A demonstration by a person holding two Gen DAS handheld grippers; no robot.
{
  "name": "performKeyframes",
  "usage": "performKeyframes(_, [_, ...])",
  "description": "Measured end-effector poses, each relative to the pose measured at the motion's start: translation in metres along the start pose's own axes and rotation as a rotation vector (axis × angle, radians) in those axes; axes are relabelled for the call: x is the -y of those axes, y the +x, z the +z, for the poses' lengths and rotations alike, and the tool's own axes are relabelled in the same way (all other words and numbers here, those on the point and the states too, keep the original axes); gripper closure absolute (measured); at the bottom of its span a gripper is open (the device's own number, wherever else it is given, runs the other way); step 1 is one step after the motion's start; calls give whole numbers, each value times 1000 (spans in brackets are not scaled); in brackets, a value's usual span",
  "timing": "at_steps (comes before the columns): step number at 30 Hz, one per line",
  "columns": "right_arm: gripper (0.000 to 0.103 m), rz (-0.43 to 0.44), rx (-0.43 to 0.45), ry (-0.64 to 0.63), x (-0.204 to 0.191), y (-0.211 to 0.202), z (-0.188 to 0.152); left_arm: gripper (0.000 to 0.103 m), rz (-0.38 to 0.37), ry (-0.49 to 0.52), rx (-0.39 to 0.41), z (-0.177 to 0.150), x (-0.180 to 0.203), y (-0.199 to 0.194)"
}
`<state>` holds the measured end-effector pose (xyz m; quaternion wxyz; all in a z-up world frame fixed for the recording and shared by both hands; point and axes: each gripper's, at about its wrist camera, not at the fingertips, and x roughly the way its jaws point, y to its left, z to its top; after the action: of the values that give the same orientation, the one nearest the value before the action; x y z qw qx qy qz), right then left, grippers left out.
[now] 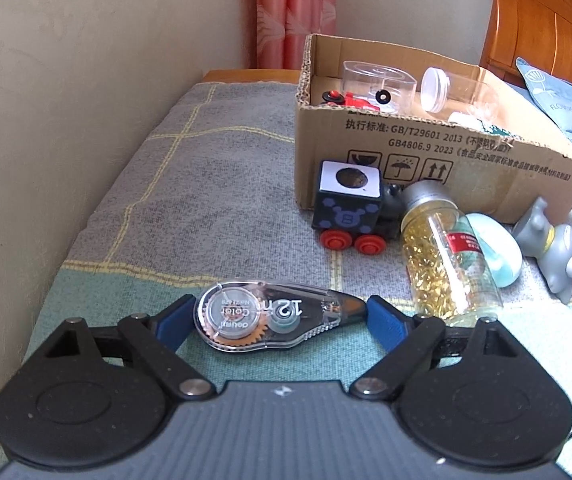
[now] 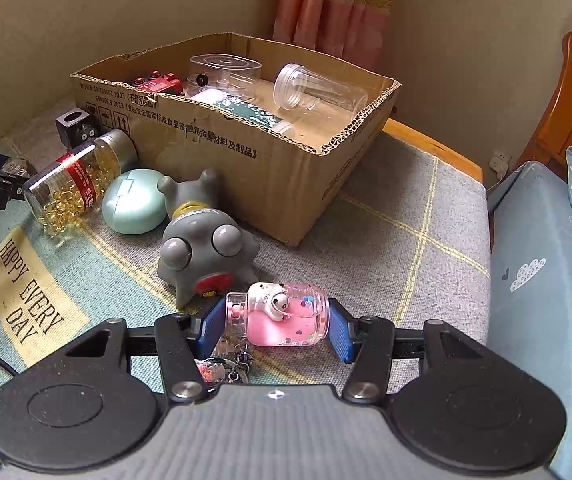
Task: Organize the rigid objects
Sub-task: 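Lift the correction tape with the left tool while the right tool grasps the pink keychain, then drop the correction tape into the box with the left tool while the right lifts the keychain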
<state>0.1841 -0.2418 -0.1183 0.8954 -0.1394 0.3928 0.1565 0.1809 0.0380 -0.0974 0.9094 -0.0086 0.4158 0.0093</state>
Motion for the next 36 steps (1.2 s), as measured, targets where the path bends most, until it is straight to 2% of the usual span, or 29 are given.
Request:
performKeyframes(8, [45,10,-14,31,3,0,2,14,-31,46,-13,2,-4,-3])
performKeyframes(16, [46,16,-41,65,6,-17,13,14,-80,146,5,20,-5,-26])
performKeyframes(27, [47,25,-14,35,10,-60,30,14,-155,275,92,44,13,-69])
performKeyframes(36, [47,24,79,23,18,-86,60,14,-211,342,191,84,44,-84])
